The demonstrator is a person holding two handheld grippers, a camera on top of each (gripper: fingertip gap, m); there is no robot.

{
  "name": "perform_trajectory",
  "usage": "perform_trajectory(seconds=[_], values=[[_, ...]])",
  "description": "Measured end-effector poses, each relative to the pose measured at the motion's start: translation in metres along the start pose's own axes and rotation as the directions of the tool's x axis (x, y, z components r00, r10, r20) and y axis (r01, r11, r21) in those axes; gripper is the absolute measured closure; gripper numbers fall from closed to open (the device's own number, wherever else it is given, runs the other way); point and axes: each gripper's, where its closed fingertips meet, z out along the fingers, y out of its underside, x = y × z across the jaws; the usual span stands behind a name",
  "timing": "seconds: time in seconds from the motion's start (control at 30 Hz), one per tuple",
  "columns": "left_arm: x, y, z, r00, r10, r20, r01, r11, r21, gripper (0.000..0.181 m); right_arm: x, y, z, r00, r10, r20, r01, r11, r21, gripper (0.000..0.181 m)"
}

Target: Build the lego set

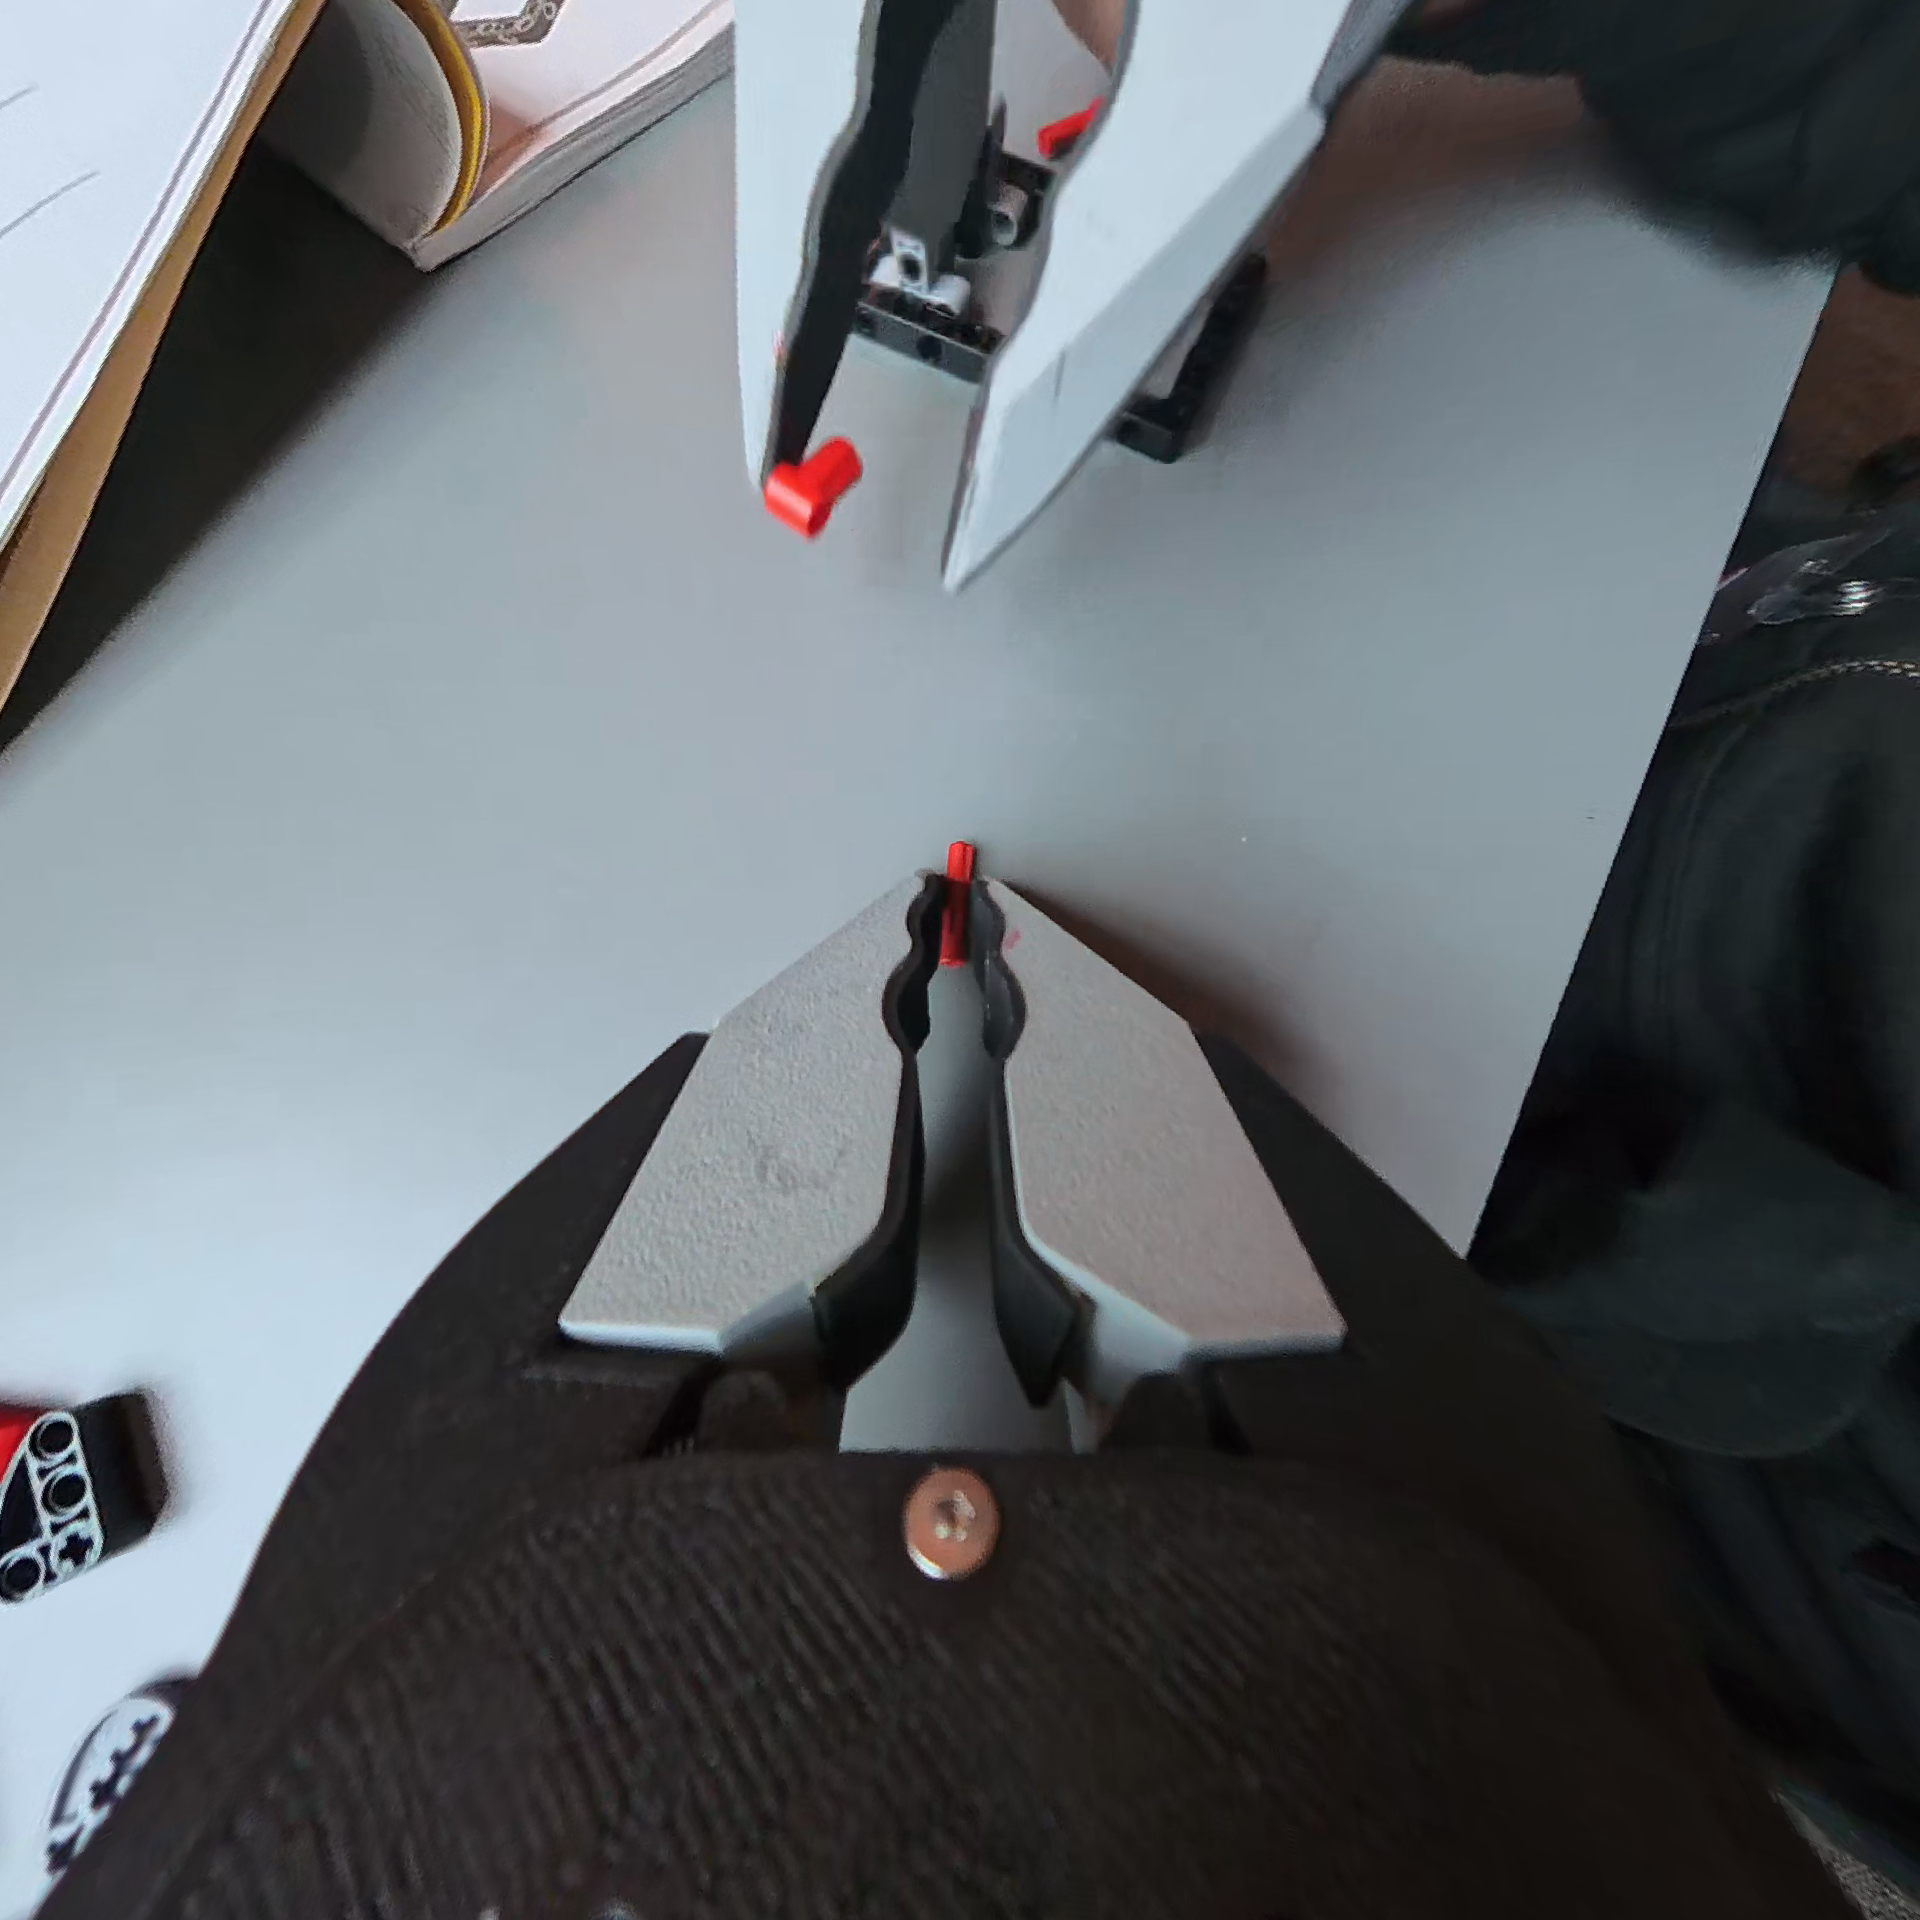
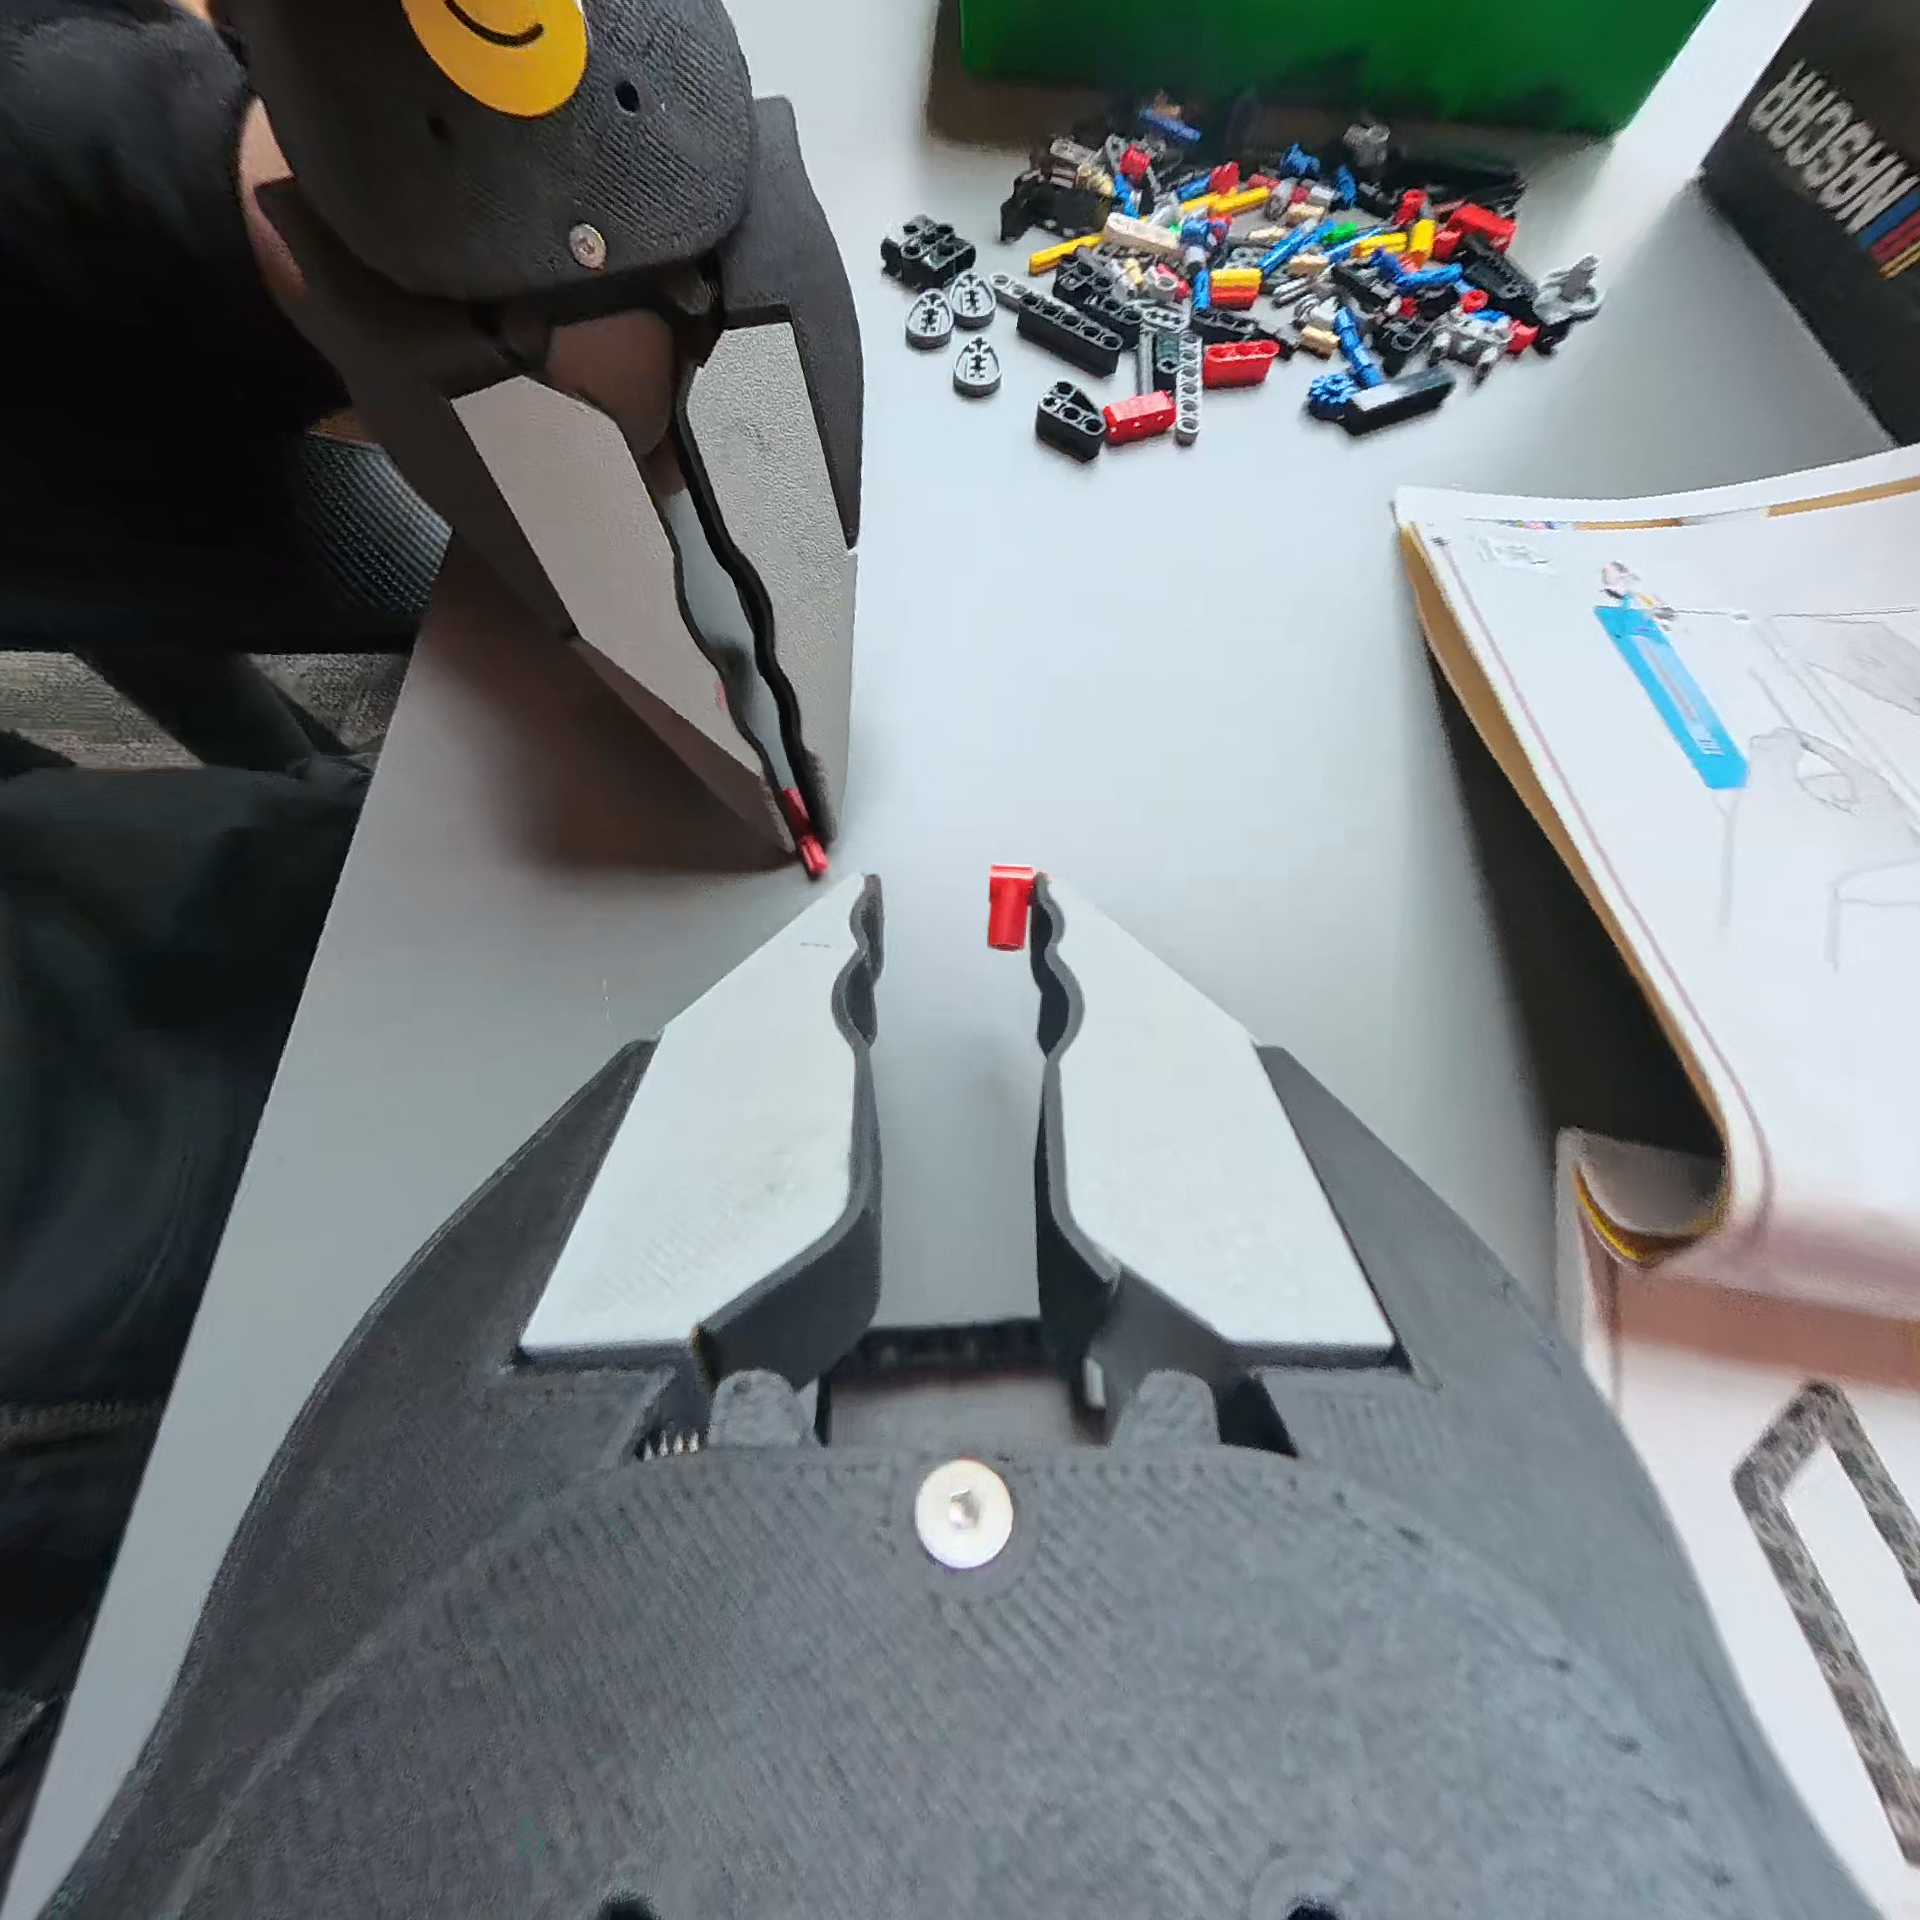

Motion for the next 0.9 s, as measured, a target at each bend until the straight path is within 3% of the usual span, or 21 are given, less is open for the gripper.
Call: perform_trajectory(seconds=[0.03, 0.23, 0.43, 0.53, 0.67, 0.77, 0.9], values=[[0.001, -0.001, 0.001, 1.0, 0.014, 0.001, -0.014, 1.0, 0.001, 0.179, 0.001, 0.002, -0.006, 1.0, -0.008, -0.003, 0.008, 1.0, 0.018, 0.158], [0.007, -0.02, 0.009, 0.996, 0.09, 0.005, -0.091, 0.995, 0.037, 0.179, -0.01, 0.019, -0.019, 0.996, -0.084, 0.014, 0.084, 0.996, 0.012, 0.162], [0.004, -0.014, 0.016, 0.997, 0.072, -0.018, -0.072, 0.997, -0.013, 0.179, -0.003, 0.028, 0.004, 0.994, -0.11, 0.006, 0.11, 0.987, -0.115, 0.156], [0.005, -0.014, 0.016, 0.999, 0.046, -0.02, -0.046, 0.999, 0.004, 0.179, 0.0, 0.026, -0.006, 0.994, -0.104, -0.033, 0.1, 0.99, -0.099, 0.159], [0.005, -0.011, 0.013, 0.998, 0.054, -0.013, -0.054, 0.999, 0.004, 0.178, -0.039, 0.022, -0.032, 0.983, -0.167, 0.074, 0.168, 0.986, -0.009, 0.161], [0.005, -0.01, 0.012, 0.998, 0.056, -0.019, -0.056, 0.998, 0.005, 0.178, -0.078, 0.041, -0.04, 0.959, -0.198, 0.201, 0.213, 0.975, -0.059, 0.161], [0.006, -0.009, 0.011, 0.998, 0.055, -0.021, -0.055, 0.998, 0.006, 0.179, -0.1, 0.072, -0.038, 0.947, -0.215, 0.239, 0.258, 0.952, -0.166, 0.155]])
